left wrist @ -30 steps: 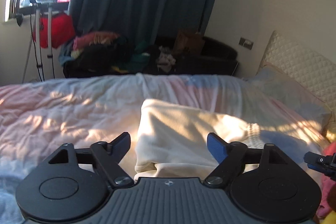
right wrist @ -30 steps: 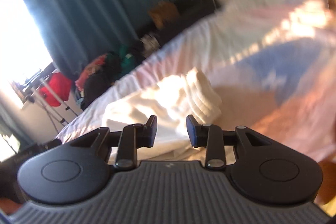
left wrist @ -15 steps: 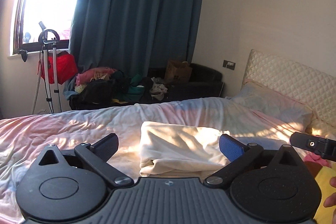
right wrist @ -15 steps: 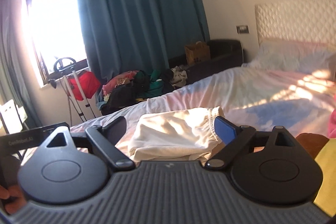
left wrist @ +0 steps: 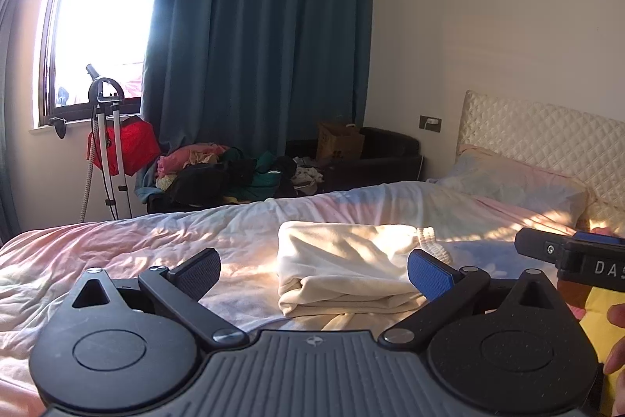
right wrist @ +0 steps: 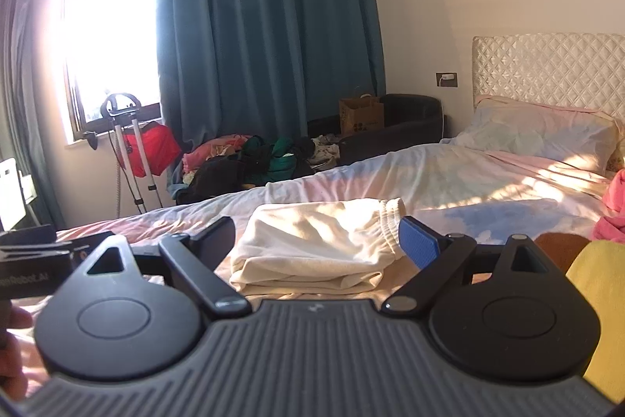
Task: Fold clothes
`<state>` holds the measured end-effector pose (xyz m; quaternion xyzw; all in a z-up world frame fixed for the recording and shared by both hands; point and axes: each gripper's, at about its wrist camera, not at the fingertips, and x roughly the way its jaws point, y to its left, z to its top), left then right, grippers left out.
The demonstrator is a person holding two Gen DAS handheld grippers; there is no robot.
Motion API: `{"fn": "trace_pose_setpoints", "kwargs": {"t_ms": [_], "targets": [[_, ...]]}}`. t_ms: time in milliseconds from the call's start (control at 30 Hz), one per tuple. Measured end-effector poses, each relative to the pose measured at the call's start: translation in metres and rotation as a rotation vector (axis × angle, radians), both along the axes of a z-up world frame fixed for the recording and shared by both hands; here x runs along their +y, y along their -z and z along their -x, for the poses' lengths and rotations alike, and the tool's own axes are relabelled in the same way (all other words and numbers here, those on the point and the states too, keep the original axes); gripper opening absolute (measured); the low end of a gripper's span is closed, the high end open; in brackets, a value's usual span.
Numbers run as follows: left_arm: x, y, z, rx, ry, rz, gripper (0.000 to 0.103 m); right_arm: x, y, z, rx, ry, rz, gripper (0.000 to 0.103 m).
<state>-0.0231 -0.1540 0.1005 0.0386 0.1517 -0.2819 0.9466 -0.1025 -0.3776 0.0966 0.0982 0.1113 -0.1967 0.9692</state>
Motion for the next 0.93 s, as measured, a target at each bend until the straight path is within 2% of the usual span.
{"fn": "trace_pose_setpoints", "kwargs": {"t_ms": [333, 533, 933], "targets": [[-0.001, 0.025, -0.008, 0.005, -0.011, -0.017, 0.103, 0.008, 0.032, -0.008, 0.008, 0.028, 0.054, 0.092], [-0.007, 0.037, -0.011, 0.000, 0.003, -0.037, 0.103, 0.005, 0.053, -0.016, 0.050, 0.039, 0.023, 0.092], [-0.015, 0.052, -0.017, 0.004, -0.012, -0.064, 0.103, 0.002, 0.064, -0.015, 0.037, 0.060, 0.011, 0.092]]}}
